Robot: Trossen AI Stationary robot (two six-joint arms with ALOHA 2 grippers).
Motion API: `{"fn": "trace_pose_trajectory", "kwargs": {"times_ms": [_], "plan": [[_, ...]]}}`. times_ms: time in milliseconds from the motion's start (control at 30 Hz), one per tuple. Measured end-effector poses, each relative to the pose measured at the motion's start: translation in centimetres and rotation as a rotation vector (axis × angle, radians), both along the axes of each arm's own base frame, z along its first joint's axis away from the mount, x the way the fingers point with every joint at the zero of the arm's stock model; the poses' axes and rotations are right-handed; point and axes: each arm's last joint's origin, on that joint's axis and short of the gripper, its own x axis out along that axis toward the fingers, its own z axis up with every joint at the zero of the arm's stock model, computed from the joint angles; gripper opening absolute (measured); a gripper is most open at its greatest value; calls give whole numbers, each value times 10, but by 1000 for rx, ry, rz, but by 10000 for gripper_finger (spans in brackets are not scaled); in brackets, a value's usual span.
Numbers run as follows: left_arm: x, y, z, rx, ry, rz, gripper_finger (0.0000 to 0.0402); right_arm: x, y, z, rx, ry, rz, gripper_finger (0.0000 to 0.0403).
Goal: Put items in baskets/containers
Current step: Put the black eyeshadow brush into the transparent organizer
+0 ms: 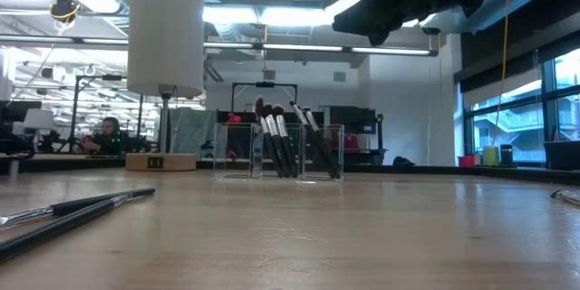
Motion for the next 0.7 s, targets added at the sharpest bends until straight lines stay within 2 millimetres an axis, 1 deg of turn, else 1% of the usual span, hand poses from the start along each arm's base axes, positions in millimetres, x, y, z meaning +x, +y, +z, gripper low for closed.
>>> {"fn": "trace_pose_trajectory", "kwargs": {"times_ms": [133,233,300,433,533,600,700], "plan": [[-5,3,-7,-16,-15,-28,155,0,0,-1,3,13,1,119],[-5,3,-8,-22,-21,-50,140,0,0,-2,0,17,1,119],[-5,3,-7,-23,-44,-62,123,0,0,-2,0,17,2,119],[-3,4,-3,-41,-111,-61,76,0,0,-2,1,17,2,119],[-1,5,-1,-59,-130,-55,44,0,0,-2,2,17,6,119],[0,5,-1,-62,-133,-53,28,0,1,-2,8,15,26,119],[0,5,-1,-58,-145,-64,16,0,2,-1,17,13,52,119]]}}
